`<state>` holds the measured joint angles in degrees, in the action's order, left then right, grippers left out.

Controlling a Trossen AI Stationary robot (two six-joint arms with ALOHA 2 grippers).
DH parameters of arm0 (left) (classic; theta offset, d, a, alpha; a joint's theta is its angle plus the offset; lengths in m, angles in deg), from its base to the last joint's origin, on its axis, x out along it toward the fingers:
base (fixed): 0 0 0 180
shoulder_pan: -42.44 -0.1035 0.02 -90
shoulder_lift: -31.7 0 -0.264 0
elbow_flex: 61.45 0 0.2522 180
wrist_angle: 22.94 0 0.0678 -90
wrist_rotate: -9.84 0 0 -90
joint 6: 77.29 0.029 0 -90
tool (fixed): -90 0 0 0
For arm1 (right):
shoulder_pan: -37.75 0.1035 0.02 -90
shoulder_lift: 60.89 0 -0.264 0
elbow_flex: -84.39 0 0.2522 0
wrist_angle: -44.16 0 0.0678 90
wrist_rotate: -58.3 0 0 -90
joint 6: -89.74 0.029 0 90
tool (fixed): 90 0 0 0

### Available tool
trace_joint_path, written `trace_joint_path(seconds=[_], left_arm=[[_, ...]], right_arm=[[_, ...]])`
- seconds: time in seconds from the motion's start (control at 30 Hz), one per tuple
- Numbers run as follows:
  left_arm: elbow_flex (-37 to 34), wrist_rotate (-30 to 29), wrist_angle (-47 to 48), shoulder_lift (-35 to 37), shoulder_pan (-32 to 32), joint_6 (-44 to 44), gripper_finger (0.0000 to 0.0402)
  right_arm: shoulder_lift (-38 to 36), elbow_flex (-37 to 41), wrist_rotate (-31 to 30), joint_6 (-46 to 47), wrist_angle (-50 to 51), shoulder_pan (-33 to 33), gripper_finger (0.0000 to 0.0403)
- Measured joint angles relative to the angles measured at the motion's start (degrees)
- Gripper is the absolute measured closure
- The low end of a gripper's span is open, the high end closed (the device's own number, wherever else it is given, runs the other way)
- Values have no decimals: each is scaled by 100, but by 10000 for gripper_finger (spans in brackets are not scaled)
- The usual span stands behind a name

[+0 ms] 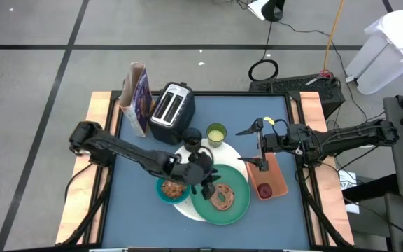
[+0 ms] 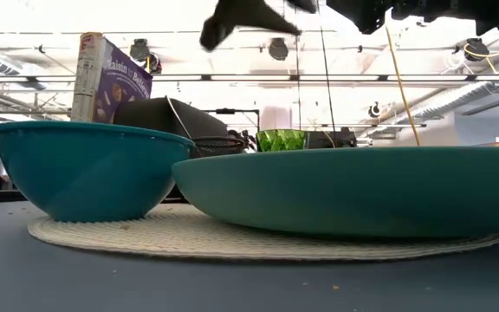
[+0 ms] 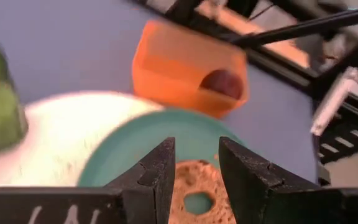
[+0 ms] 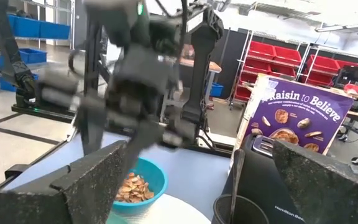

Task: Arrange a breakfast setting
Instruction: Put the red apple on the white mat

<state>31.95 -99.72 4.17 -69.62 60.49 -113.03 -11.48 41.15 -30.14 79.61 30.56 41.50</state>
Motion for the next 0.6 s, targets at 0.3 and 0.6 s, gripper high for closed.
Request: trace_joint_path(seconds=[0.3, 0.6], left_arm=[[7, -614, 432, 789, 214, 1228, 272], [7, -2245, 1853, 1385, 751, 1154, 272]], right_arm=[[0, 0, 1, 1, 59, 0, 7], [0, 0, 18, 36, 67, 0, 7]])
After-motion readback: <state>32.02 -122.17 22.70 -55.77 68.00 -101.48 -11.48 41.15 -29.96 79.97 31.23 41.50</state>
